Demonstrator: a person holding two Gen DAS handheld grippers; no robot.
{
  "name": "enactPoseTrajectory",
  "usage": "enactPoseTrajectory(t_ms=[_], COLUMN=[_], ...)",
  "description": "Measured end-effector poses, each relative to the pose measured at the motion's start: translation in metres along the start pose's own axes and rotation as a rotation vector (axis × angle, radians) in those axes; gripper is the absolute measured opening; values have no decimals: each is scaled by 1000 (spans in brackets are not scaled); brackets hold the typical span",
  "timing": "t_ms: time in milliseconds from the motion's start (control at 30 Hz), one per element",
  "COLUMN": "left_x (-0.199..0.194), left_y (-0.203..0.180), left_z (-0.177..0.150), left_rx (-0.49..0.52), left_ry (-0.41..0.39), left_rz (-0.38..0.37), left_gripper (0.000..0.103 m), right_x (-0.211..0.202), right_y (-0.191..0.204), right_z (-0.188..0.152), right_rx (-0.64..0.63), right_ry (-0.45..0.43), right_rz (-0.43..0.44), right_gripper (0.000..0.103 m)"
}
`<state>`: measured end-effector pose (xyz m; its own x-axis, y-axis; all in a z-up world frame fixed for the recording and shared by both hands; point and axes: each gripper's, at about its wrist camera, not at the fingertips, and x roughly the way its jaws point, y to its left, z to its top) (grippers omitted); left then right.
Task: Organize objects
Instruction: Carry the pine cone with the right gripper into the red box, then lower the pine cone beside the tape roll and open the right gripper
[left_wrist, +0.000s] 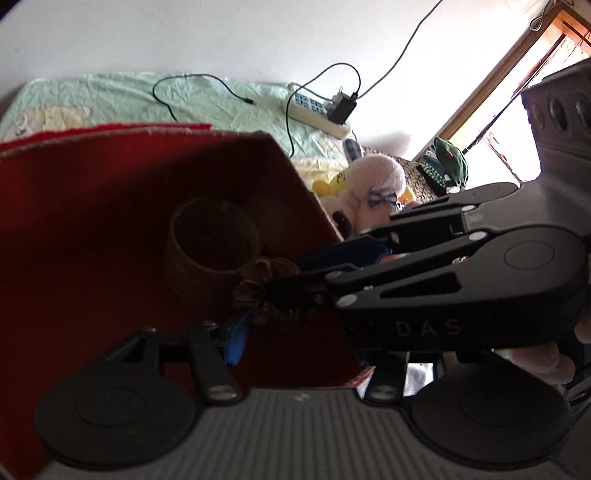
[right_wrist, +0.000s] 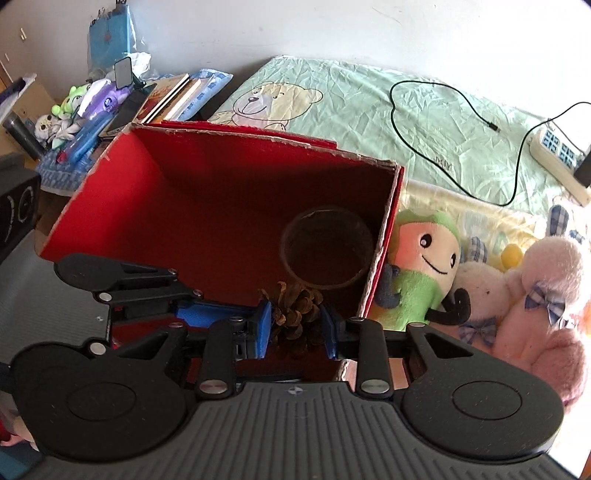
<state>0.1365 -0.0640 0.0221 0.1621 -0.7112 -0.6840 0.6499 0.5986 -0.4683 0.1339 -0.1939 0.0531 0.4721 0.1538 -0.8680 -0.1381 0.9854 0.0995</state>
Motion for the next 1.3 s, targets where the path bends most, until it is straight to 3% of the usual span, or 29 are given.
enactPoseTrajectory(t_ms=[233,533,1033,1300], left_x=[15,16,-5,-25], left_y=[8,7,16,13], left_z=[3,4,-3,-4], left_rx=[-12,1,14,31], left_ry=[49,53,29,-25], left_rz=[-7,-11,101,213], left_gripper=[54,54,54,54], right_x=[4,-2,-7,-12], right_y=[3,-2,-19,-20], right_z=[3,2,-5,-14], right_rx=[-9,37,157,217], right_ry=[1,-51,-144,-203], right_rz=[-20,-23,31,36], right_gripper=[31,32,31,31])
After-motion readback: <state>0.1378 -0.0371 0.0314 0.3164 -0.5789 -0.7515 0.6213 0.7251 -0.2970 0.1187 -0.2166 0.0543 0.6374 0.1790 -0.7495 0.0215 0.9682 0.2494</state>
